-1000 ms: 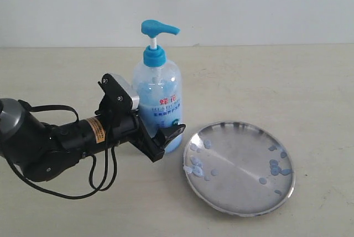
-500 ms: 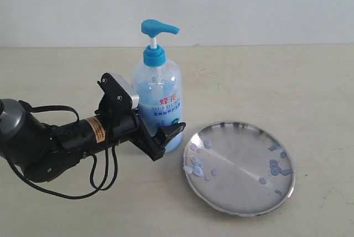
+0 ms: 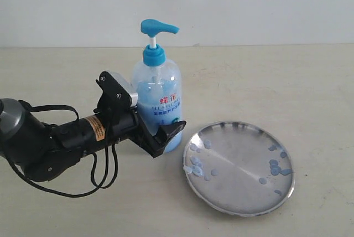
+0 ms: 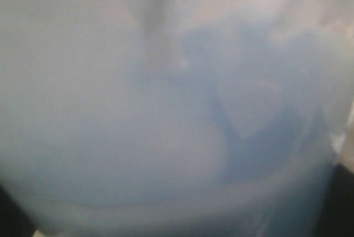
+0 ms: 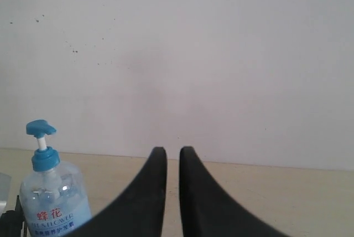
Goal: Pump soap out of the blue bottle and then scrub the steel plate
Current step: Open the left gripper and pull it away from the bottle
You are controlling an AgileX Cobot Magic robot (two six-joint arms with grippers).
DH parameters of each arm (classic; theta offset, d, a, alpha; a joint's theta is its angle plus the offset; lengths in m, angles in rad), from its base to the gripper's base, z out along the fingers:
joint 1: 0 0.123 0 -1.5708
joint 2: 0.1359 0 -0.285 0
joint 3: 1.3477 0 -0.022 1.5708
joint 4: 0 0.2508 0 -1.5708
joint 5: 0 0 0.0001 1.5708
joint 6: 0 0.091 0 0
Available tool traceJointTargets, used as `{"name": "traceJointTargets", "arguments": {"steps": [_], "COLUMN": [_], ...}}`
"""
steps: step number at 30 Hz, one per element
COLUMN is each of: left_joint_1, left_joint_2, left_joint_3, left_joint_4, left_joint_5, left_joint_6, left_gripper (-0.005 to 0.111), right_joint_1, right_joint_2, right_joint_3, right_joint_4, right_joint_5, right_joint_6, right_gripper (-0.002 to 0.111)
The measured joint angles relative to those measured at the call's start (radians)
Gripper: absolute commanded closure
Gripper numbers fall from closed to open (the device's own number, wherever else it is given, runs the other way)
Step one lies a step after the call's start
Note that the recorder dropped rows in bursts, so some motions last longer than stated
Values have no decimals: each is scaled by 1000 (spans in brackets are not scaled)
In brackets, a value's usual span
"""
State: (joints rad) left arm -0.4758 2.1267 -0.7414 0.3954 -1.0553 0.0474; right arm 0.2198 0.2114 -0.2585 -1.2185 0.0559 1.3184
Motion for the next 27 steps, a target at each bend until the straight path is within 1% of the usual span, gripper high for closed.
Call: {"name": "traceJointTargets", "arguments": {"steps": [5,8,9,13,15,18,20,21,22,23,25,27], "left_joint_1": [0,2,4,23,44,71,79,79,80,80,80,80], "left_joint_2": [0,-28,-50,-241,-372,-504,-581,-618,-634,-655,-670,-683], "left_joint_3": [0,2,6,70,143,227,275,291,299,304,306,306], "left_joint_4": [-2,-6,-6,-12,-36,-39,-39,-26,1,40,67,72], "left_joint_5": [1,-117,-123,-150,-155,-144,-20,105,179,289,359,381], "left_joint_6": [5,8,9,15,17,17,17,17,17,17,6,-11], "left_gripper": [-3,-3,-3,-3,-3,-3,-3,-3,-3,-3,-3,2], "right_joint_1": [0,0,0,0,0,0,0,0,0,0,0,0], "right_joint_2": [0,0,0,0,0,0,0,0,0,0,0,0], "right_joint_3": [0,0,0,0,0,0,0,0,0,0,0,0], "right_joint_4": [0,0,2,4,4,4,4,4,4,4,4,4], "right_joint_5": [15,31,33,33,35,37,37,37,37,37,37,37], "right_joint_6": [0,0,0,2,2,2,2,2,2,2,2,2], "right_gripper": [109,109,109,109,109,109,109,109,109,109,109,109]}}
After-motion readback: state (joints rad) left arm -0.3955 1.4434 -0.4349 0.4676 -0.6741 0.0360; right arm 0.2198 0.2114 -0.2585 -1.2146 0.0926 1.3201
